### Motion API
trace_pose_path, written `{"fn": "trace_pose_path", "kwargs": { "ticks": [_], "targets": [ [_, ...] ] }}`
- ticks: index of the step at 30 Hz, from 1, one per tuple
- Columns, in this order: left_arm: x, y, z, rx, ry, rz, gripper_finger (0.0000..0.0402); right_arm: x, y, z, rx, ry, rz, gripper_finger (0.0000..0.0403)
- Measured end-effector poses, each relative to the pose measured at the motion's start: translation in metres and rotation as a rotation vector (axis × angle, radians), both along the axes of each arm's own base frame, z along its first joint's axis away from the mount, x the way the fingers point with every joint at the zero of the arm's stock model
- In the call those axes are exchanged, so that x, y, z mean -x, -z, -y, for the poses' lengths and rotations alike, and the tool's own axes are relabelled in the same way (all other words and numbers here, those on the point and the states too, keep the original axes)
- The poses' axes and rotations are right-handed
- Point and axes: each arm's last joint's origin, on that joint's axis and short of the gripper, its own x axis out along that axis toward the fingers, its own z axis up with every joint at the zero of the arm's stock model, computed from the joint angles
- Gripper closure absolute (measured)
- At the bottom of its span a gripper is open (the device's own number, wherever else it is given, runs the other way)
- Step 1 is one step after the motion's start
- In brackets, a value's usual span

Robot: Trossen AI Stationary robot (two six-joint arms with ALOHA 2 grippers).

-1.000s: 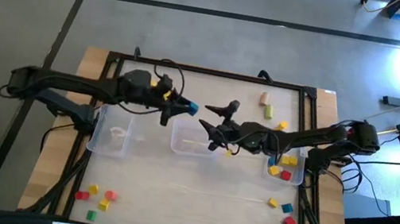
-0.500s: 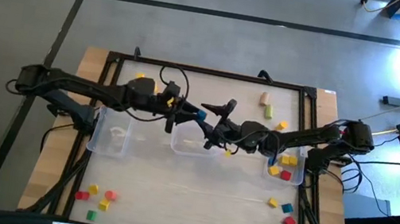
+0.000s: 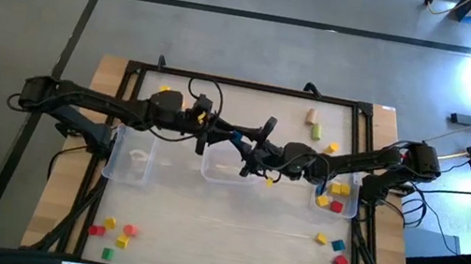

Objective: Sort blocks by size
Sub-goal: Put the blue cube block into the right transparent bin

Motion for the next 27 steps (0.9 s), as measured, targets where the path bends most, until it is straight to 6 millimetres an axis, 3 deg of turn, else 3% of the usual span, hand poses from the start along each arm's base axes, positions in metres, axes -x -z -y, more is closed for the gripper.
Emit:
{"fn": "trace_pose_path", "kwargs": {
  "ticks": [5,11,16,27],
  "targets": [
    [0.0,0.0,-0.002,-0.006,-0.004,-0.004,0.0258,0.0,0.0,0.0,0.01,0.0,-0.008,0.027],
    [0.002,0.003,-0.007,-0.038,0.017,-0.038,0.0211,0.0,0.002,0.0,0.004,-0.015,-0.023,0.0265],
    [0.014,-0.002,-0.016,-0.07,-0.006,-0.081,0.0186,0.003,0.003,-0.007,0.009,0.027,-0.059,0.0266],
    [0.046,0.007,-0.03,-0.107,-0.129,-0.358,0.0183,0.043,-0.018,-0.025,0.046,0.205,-0.227,0.0265]
  ]
}}
